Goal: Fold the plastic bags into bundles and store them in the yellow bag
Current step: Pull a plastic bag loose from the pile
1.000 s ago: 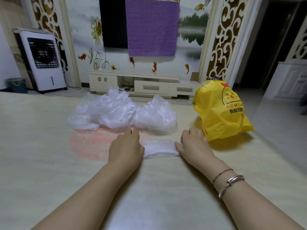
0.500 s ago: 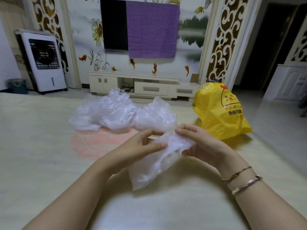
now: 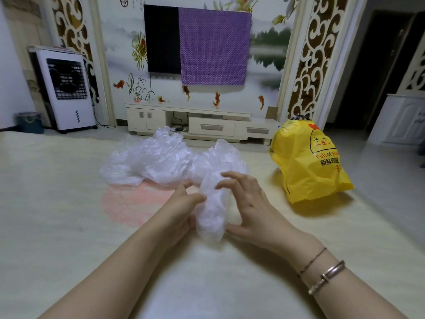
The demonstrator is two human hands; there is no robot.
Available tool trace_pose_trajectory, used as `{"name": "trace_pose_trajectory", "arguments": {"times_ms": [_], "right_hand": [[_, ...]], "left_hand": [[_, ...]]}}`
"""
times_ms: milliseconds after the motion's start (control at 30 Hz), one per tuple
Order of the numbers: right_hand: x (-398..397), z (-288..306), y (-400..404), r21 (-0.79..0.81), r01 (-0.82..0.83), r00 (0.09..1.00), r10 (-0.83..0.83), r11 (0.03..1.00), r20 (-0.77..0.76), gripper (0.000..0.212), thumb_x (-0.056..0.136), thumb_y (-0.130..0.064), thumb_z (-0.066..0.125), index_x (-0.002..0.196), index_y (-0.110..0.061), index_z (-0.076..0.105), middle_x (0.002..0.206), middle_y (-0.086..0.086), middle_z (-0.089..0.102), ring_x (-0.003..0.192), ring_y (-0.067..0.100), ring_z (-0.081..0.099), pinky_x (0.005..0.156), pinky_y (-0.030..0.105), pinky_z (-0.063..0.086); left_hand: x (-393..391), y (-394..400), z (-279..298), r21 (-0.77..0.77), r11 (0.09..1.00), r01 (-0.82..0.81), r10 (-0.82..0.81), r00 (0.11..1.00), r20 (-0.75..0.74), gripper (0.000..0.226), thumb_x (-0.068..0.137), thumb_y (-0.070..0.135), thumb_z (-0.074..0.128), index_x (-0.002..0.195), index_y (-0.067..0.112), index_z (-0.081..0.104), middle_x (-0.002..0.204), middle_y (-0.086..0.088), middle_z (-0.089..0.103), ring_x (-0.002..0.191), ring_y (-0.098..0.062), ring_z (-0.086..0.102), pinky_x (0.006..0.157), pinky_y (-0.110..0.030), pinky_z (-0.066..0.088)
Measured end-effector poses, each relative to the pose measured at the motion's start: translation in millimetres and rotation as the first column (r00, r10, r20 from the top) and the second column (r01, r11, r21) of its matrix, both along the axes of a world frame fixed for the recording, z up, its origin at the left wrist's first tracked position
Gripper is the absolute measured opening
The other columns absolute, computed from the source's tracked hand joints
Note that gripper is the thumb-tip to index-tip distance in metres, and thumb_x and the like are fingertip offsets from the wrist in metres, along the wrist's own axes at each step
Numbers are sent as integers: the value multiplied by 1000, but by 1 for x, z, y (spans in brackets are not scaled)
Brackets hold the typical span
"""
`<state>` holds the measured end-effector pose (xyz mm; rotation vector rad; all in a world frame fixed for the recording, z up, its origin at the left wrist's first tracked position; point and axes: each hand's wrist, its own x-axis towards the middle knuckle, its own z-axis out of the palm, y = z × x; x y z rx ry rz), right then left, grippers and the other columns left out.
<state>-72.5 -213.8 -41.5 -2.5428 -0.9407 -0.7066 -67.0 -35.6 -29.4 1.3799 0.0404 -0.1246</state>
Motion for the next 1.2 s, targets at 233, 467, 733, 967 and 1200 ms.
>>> {"name": "trace_pose_trajectory", "arguments": {"times_ms": [233, 467, 733, 967, 1200], "right_hand": [[2, 4, -8, 68, -79, 970, 92, 995, -224, 17, 74, -16, 57, 89, -23, 59, 93, -12, 56, 93, 10, 50, 83, 29, 44], [-1, 8, -18, 179, 0, 849, 95, 984, -520, 13, 75, -12, 60, 85, -21, 64, 88, -10, 65, 88, 3, 59, 84, 25, 48], [9, 4, -14, 341, 165, 833, 55, 925, -551, 30, 92, -21, 58, 70, -1, 58, 63, 3, 49, 62, 6, 43, 61, 25, 35], [23, -16, 0, 332, 442, 845, -262, 833, -467, 32, 87, -29, 62, 62, -11, 56, 58, -4, 55, 58, 9, 48, 56, 24, 35], [19, -11, 3, 329, 382, 890, -247, 864, -383, 24, 83, -26, 66, 80, -18, 44, 70, -4, 53, 67, 12, 49, 63, 30, 40]], "left_hand": [[1, 2, -9, 184, 983, -26, 11, 997, 77, 63, 87, -6, 57, 137, 20, 31, 117, -5, 58, 93, -15, 63, 72, -31, 54], [-4, 6, 0, 569, 817, -89, -245, 840, 484, 8, 85, 8, 65, 87, 15, 66, 81, 8, 68, 72, 3, 53, 67, -11, 39], [-4, -9, -11, 640, 768, 12, -206, 951, 229, 46, 89, 61, 45, 86, 17, 57, 72, 11, 49, 64, -3, 47, 61, -19, 35], [6, -13, -22, 648, 757, -89, -97, 965, 245, 30, 88, 25, 64, 113, 17, 50, 76, 1, 58, 58, -8, 51, 49, -18, 34], [11, -15, -23, 655, 729, -199, 24, 964, 266, 34, 85, 23, 65, 115, 19, 49, 87, -2, 65, 71, -10, 58, 59, -24, 40]]}}
